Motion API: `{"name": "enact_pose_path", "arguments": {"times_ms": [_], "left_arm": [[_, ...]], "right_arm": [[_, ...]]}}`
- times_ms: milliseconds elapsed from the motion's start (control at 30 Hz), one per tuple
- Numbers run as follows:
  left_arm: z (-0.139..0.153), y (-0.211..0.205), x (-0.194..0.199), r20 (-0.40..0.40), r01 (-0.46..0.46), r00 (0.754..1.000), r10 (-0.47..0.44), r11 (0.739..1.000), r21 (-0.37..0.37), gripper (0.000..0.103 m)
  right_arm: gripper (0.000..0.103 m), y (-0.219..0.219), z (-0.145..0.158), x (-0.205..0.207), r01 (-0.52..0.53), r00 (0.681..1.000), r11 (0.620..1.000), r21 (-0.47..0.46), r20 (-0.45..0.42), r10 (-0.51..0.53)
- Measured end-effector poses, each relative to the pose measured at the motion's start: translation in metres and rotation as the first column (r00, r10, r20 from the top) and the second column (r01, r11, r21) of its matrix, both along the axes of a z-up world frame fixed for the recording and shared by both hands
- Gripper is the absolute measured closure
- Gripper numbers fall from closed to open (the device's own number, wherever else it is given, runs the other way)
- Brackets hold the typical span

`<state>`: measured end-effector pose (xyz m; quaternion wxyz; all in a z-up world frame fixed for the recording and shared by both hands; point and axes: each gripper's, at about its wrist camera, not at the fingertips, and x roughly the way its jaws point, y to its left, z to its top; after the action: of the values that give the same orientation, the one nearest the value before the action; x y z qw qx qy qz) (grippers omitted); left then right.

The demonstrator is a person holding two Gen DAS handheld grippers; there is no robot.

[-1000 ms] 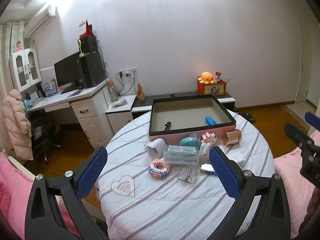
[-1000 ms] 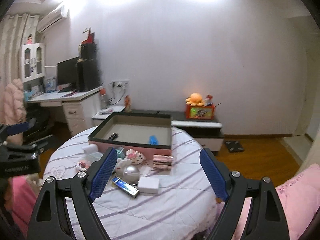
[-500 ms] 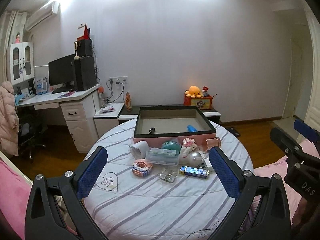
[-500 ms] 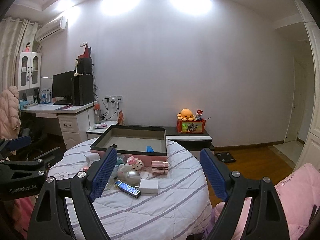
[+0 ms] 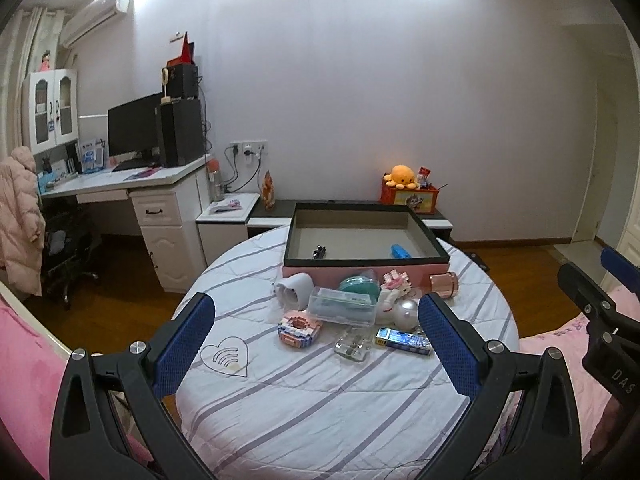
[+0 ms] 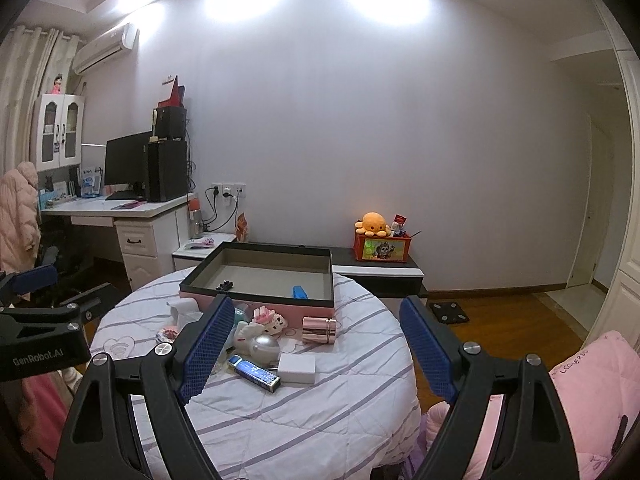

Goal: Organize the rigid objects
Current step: 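Withdraw both tools from the tray back over the table, then grasp the pink lego donut with left tool while right tool grasps white charger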

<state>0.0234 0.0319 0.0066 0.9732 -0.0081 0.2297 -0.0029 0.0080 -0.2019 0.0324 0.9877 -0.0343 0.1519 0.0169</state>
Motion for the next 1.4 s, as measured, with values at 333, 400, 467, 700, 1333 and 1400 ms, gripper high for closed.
{"name": "enact_pose_path", "arguments": {"times_ms": [333, 400, 467, 700, 1333, 1400], "left_arm": [[-0.029, 0.006, 0.043, -0.130, -0.016, 0.991, 0.019, 1.000, 0.026, 0.000], [-0.044, 0.010, 0.060, -0.187, -0.039, 0.981, 0.046, 0.998, 0.042, 0.000], [-0.062, 0.015, 0.080, -0.263, -0.057, 0.962, 0.073, 0.996, 0.067, 0.000], [-0.107, 0.030, 0.128, -0.412, -0.105, 0.901, 0.134, 0.990, 0.093, 0.000], [-0.159, 0.038, 0.187, -0.567, -0.063, 0.821, 0.073, 0.997, 0.036, 0.000], [-0.159, 0.037, 0.190, -0.562, -0.061, 0.825, 0.067, 0.998, 0.029, 0.000]], "right_arm": [[0.017, -0.005, -0.020, 0.041, 0.011, 0.993, 1.000, -0.009, -0.119, -0.012], [0.017, -0.006, -0.032, 0.059, 0.012, 0.985, 1.000, -0.015, -0.175, -0.014], [0.017, -0.007, -0.046, 0.077, 0.014, 0.973, 1.000, -0.026, -0.229, -0.020], [0.017, -0.014, -0.100, 0.143, 0.053, 0.902, 0.999, -0.009, -0.428, -0.052], [0.016, 0.013, -0.152, 0.192, 0.001, 0.806, 1.000, -0.007, -0.592, -0.005], [0.017, 0.008, -0.153, 0.193, 0.001, 0.800, 1.000, 0.028, -0.600, 0.016]]}}
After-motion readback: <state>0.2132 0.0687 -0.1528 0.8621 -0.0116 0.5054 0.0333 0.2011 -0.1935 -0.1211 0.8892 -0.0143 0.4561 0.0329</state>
